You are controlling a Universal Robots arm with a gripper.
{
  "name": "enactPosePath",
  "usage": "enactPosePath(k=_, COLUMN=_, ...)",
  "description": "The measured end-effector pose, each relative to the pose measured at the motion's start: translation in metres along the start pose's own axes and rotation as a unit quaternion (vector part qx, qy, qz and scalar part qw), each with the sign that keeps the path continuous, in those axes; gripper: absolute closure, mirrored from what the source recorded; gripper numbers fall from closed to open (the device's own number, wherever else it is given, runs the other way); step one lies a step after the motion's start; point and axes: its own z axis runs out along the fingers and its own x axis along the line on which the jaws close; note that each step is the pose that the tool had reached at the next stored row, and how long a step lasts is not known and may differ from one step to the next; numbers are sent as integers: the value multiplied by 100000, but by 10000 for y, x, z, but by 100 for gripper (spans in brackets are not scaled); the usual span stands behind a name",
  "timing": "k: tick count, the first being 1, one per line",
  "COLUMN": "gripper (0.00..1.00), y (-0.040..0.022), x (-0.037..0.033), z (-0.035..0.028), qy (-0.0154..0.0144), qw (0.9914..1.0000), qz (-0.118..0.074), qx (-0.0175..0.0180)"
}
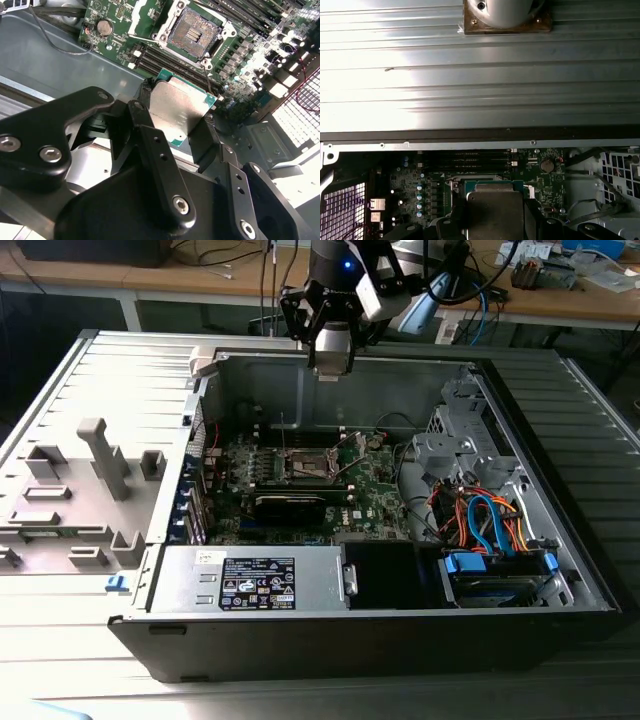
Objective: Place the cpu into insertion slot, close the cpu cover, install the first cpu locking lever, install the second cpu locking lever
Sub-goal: 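Place the cpu into insertion slot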
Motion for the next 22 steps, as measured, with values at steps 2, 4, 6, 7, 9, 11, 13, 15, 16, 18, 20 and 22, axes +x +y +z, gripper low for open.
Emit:
enactPosePath(k=2, gripper=45, y=0, x=0, z=1, qy=-2, qw=100000, qz=0, qx=0)
enactPosePath(k=4, gripper=45, y=-1, x=0, z=7, qy=-1, qw=100000, qz=1, qx=4)
enactPosePath(k=6, gripper=45, y=-2, x=0, z=12, qy=-2, qw=100000, qz=2, qx=0)
enactPosePath(k=7, gripper=45, y=-2, x=0, z=13, qy=-1, qw=100000, qz=2, qx=2)
enactPosePath(k=9, gripper=45, y=-2, x=0, z=17, qy=-5, qw=100000, qz=0, qx=-3)
enactPosePath(k=11, gripper=45, y=-3, x=0, z=22, qy=-1, qw=100000, qz=2, qx=1)
enactPosePath(k=13, gripper=45, y=-5, x=-1, z=41, qy=-2, qw=100000, qz=-2, qx=35)
enactPosePath(k=15, gripper=45, y=-6, x=-1, z=56, qy=-3, qw=100000, qz=1, qx=79)
enactPosePath(k=16, gripper=45, y=-6, x=-1, z=57, qy=-4, qw=100000, qz=1, qx=80)
enactPosePath(k=18, gripper=45, y=-6, x=-1, z=59, qy=-5, qw=100000, qz=-1, qx=81)
enactPosePath(k=20, gripper=45, y=-12, x=-2, z=86, qy=-7, qw=100000, qz=4, qx=104)
enactPosePath(k=22, gripper=45, y=-14, x=-2, z=87, qy=-8, qw=100000, qz=4, qx=100)
